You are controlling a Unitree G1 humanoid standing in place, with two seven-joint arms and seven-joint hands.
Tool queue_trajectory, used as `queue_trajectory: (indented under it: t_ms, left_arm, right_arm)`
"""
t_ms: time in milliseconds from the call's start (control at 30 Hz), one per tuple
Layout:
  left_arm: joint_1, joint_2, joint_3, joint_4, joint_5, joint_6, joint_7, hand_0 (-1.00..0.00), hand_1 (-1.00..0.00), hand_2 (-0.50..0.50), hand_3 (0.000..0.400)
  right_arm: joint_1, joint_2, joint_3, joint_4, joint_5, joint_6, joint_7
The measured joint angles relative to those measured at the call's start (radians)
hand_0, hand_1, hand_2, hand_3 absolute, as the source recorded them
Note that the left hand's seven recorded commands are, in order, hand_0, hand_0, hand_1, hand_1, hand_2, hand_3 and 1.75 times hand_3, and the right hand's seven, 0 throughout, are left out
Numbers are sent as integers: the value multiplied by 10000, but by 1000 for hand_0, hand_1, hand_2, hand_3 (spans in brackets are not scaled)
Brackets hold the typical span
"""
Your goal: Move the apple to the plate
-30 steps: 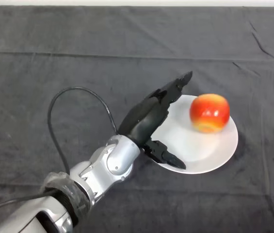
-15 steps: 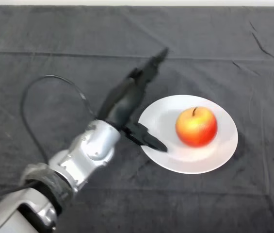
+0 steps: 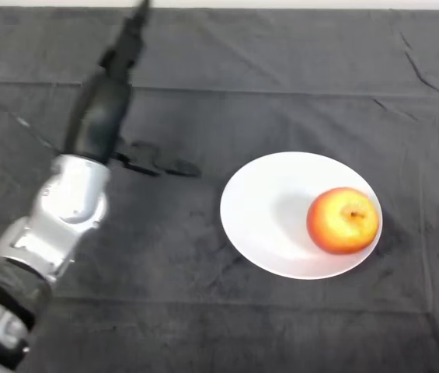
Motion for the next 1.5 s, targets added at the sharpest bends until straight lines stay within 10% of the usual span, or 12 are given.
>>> queue_trajectory:
  t_ms: [1500]
  left_arm:
    - [2937, 1148, 5413, -189, -1483, -503, 1404, 0, 0, 0, 0]
  right_arm:
    - [0, 0, -1, 0, -6, 0, 7]
